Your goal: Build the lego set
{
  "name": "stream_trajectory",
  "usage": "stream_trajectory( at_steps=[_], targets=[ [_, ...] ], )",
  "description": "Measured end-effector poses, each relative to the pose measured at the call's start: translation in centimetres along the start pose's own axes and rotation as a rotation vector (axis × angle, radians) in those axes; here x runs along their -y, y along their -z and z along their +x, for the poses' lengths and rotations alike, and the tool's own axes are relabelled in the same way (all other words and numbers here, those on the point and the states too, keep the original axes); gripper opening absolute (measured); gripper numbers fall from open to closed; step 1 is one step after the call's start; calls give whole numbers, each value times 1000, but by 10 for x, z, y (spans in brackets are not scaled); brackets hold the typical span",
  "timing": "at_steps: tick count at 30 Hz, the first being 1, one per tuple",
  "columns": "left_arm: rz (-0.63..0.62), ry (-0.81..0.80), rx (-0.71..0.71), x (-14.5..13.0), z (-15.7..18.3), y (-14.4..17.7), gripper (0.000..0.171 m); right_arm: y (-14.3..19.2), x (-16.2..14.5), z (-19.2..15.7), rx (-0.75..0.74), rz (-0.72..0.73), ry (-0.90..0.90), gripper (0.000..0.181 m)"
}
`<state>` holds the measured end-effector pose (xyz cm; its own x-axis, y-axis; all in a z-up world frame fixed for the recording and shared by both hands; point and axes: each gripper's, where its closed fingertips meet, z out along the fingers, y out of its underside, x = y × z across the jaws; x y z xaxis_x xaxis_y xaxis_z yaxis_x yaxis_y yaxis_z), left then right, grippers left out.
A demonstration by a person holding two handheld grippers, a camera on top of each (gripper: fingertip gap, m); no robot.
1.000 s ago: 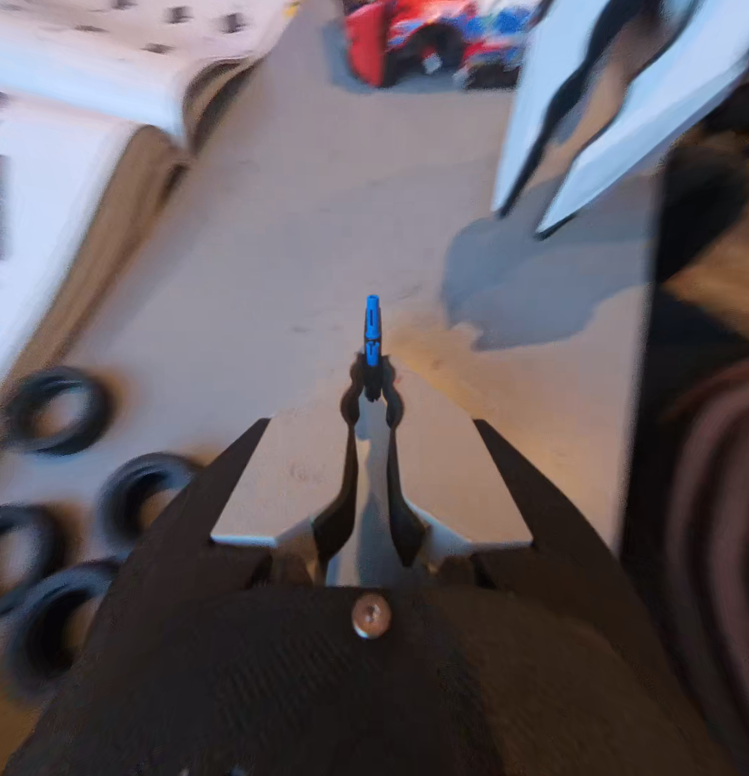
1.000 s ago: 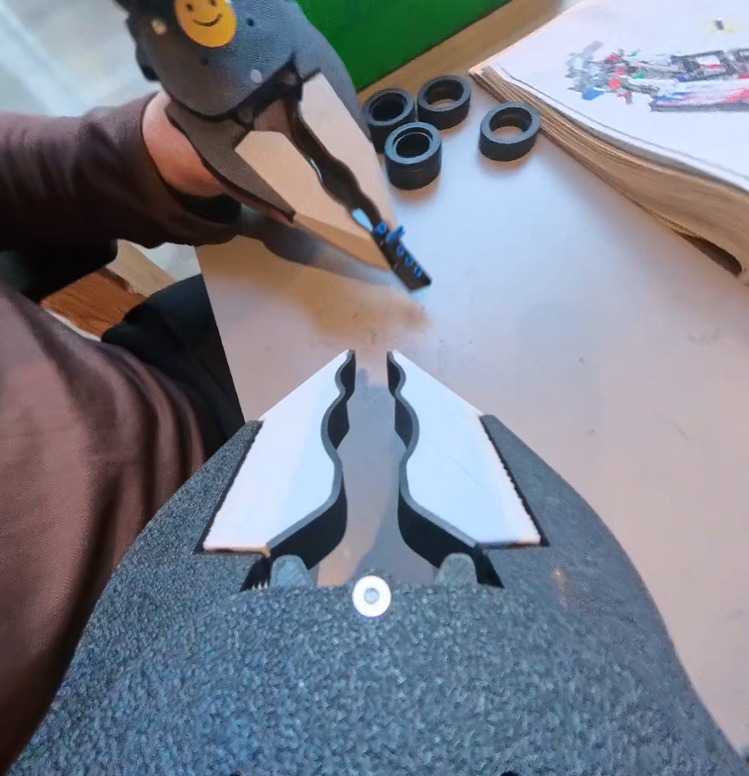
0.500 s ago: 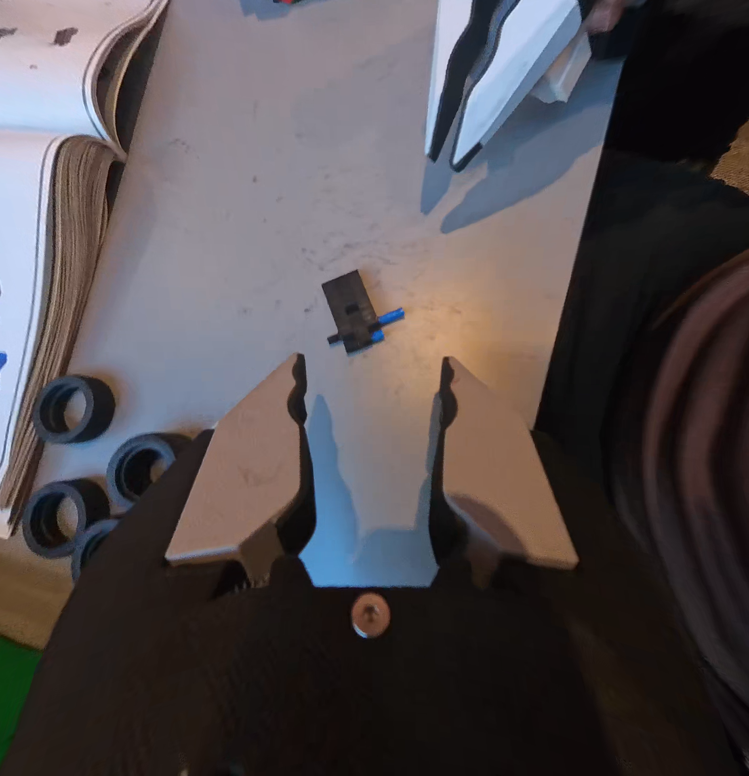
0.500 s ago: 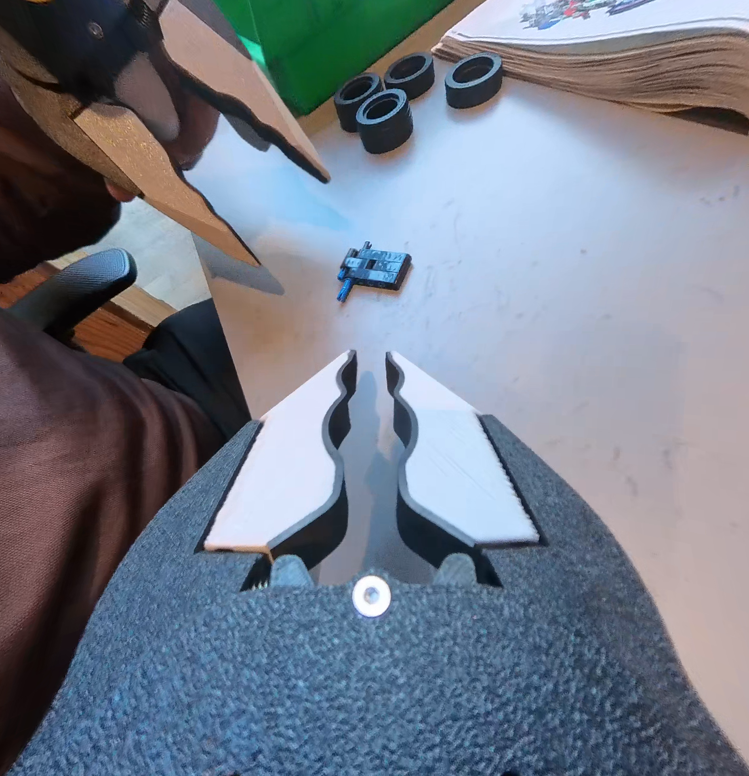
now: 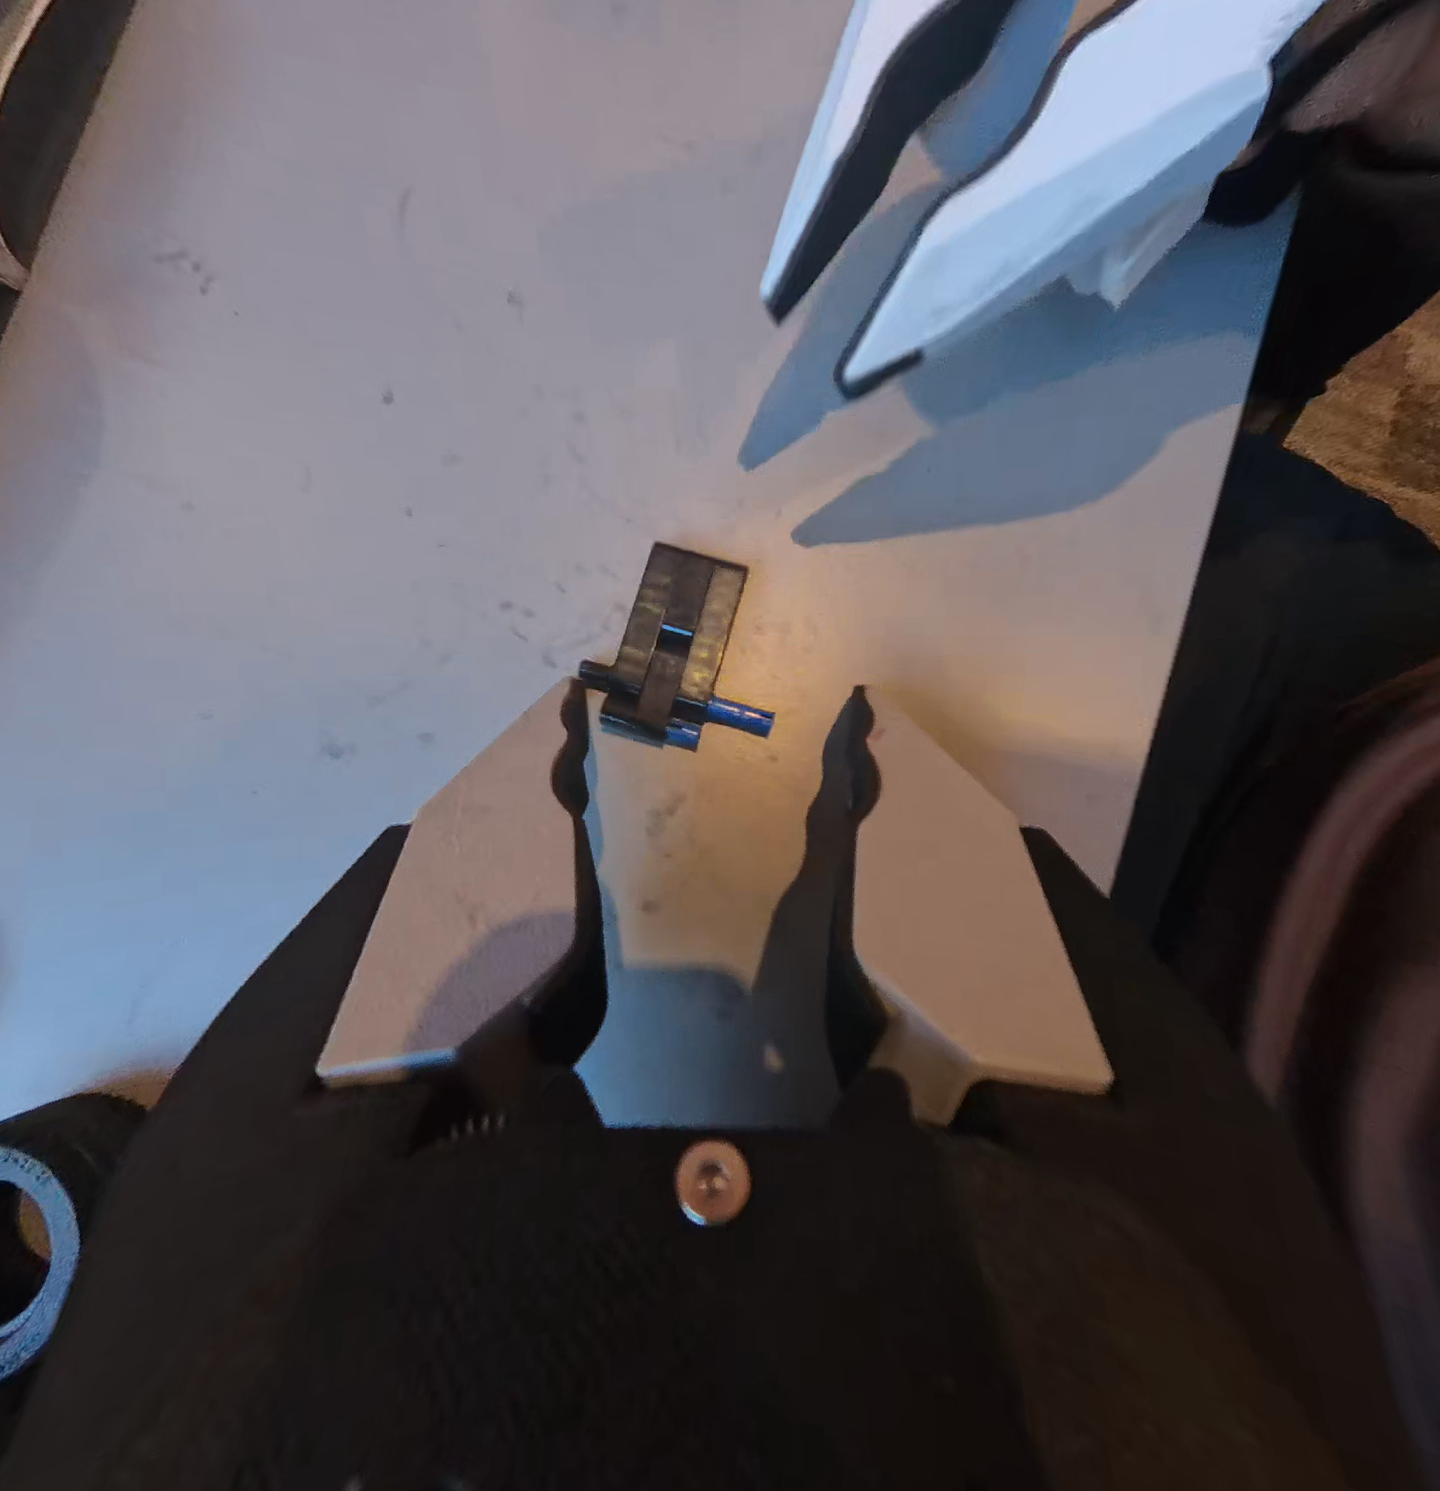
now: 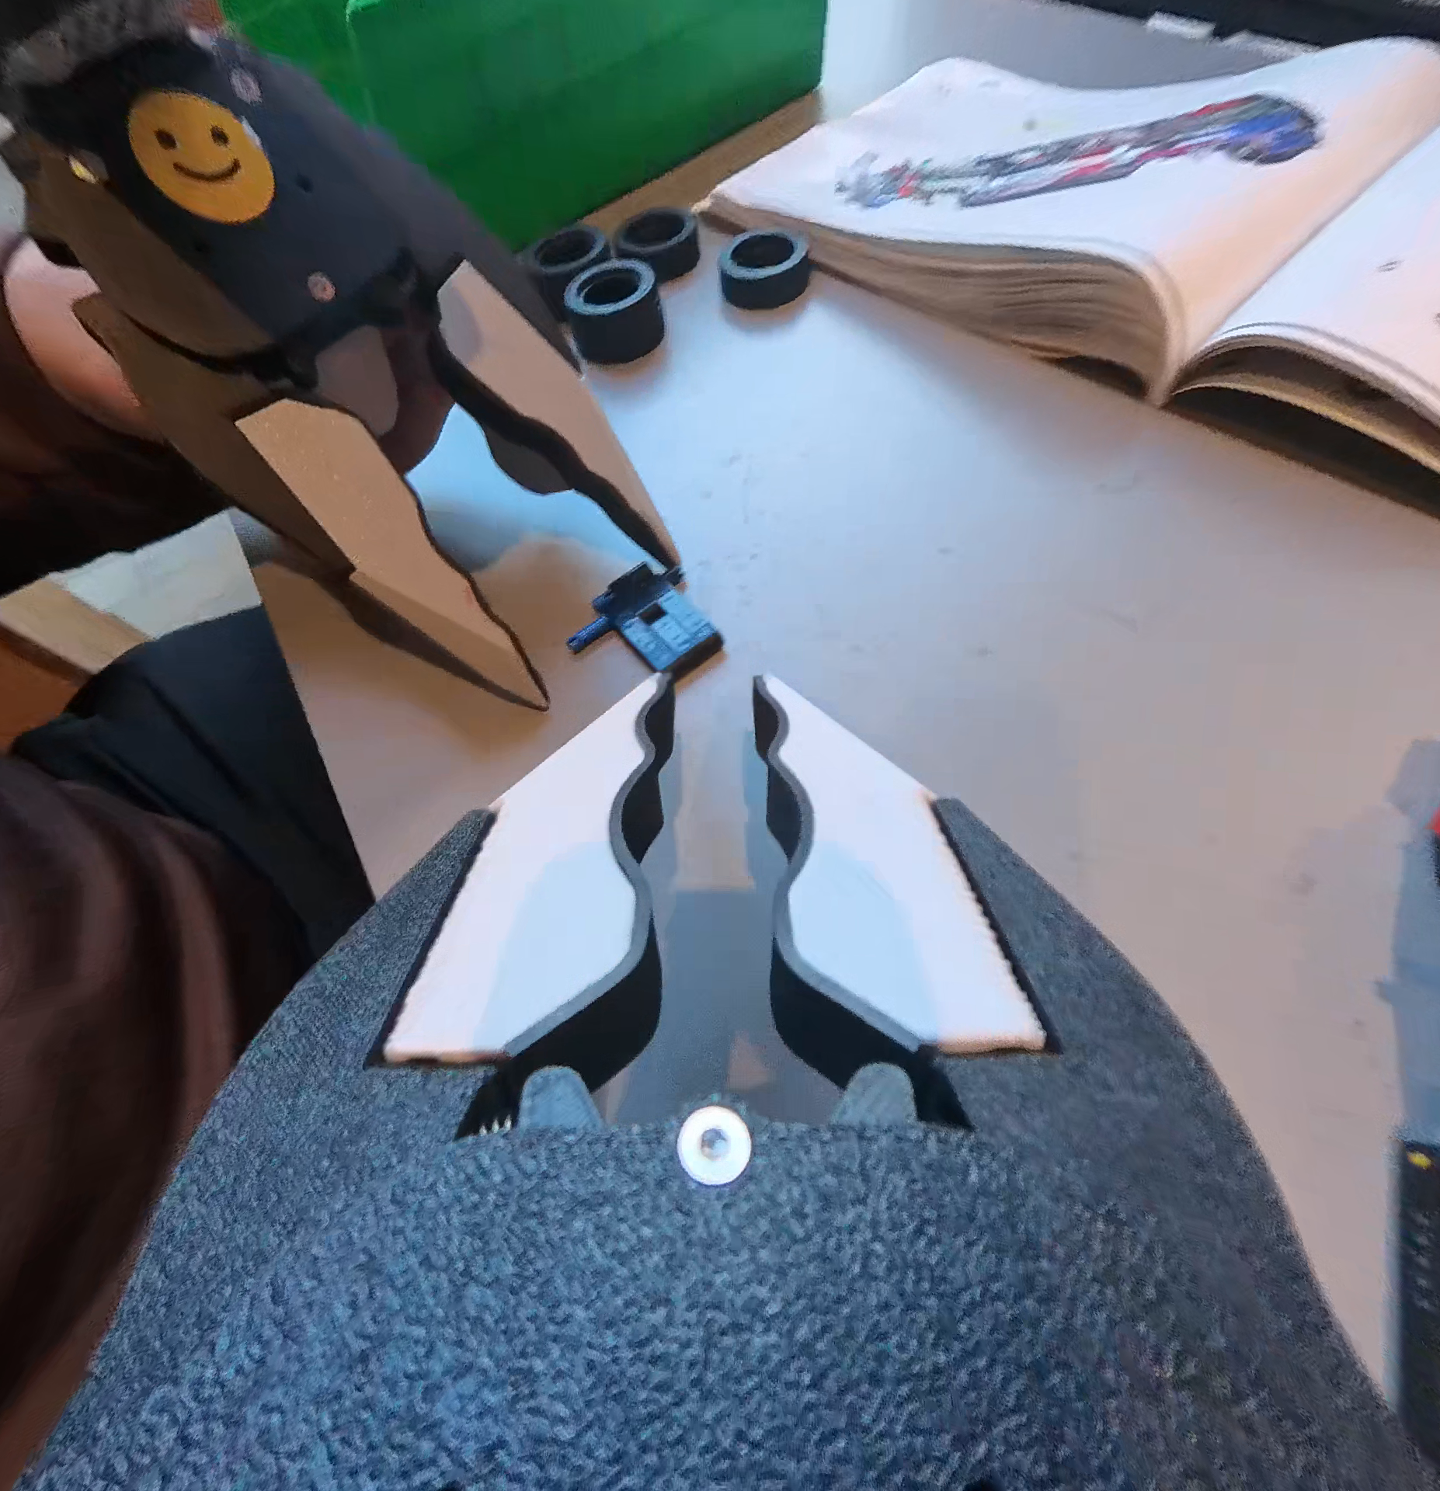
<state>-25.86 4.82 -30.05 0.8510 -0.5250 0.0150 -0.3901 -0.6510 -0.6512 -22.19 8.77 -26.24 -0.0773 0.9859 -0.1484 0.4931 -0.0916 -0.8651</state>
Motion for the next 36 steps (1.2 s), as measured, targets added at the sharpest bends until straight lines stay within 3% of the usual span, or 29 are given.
stream_trajectory(
  at_steps=[6, 11, 15, 17, 20, 25, 28, 36],
  targets=[
    [66, 51, 20, -16, -11, 16, 60, 13, 6, 9, 42, 68, -93, 22],
    [94, 22, -37, -16, -3, 17, 55, -4, -16, -19, 229, -122, -59, 14],
    [109, 28, -155, -2, 13, 8, 53, -25, -21, -26, 249, -214, 6, 4],
    [113, 34, -211, 6, 20, 3, 54, -36, -17, -15, 192, -228, 32, 0],
    [104, 5, -217, 9, 21, -1, 51, -42, -8, 22, 30, -197, 50, 0],
    [107, 18, -111, -6, 0, 9, 36, -16, 20, 43, -32, 30, -3, 1],
    [108, 30, -77, -13, -5, 15, 36, -3, 29, 54, -55, 122, -52, 5],
    [113, 87, -116, -13, -7, 15, 20, -2, 30, 57, -67, 127, -58, 9]
  ],
)
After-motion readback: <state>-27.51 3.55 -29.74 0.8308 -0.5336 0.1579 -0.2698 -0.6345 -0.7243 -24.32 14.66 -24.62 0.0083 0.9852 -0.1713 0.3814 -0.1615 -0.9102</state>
